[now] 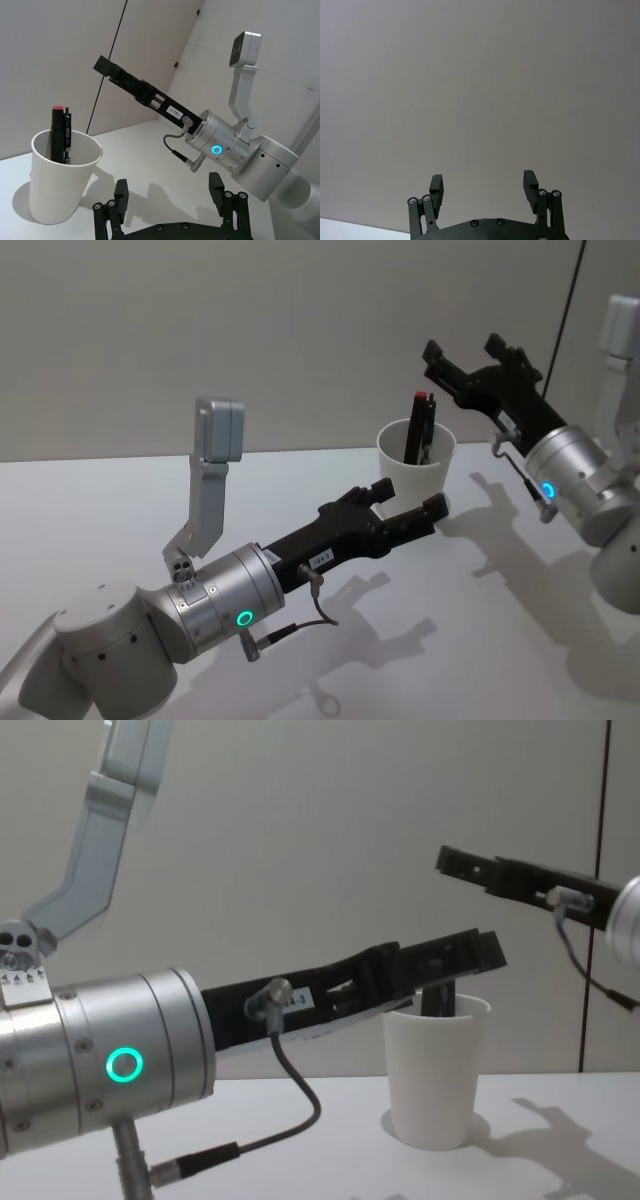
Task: Place the pen into the pen holder.
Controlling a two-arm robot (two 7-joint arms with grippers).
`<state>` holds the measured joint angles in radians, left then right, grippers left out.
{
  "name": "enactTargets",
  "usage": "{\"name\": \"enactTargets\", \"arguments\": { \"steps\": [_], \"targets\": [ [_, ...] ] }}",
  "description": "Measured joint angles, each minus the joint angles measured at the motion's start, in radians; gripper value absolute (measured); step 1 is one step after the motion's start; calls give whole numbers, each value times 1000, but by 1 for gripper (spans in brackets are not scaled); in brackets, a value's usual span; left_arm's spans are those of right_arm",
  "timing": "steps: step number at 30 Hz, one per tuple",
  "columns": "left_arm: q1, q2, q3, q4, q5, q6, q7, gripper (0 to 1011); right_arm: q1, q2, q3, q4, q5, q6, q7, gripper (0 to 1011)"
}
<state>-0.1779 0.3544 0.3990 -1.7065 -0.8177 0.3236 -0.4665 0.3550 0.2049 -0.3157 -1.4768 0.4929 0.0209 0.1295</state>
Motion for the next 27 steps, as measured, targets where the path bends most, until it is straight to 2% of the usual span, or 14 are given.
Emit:
{"name": "enactTargets", "arguments": {
  "steps": [5, 9, 14, 27],
  "targets": [
    [-1, 0, 1, 1, 13, -6, 8, 1001, -5, 4, 2, -7, 0, 1, -5, 1002],
    [-4, 2, 3, 5, 42, -20, 30, 1001, -18, 8, 5, -17, -5, 2, -6, 1001],
    [-10, 5, 9, 14, 106, -52, 77, 1001, -48, 19, 13, -41, -23, 3, -11, 1001],
    [-27, 12, 25, 36, 277, -139, 204, 1001, -170, 62, 42, -134, -92, 7, -31, 1001]
  ]
}}
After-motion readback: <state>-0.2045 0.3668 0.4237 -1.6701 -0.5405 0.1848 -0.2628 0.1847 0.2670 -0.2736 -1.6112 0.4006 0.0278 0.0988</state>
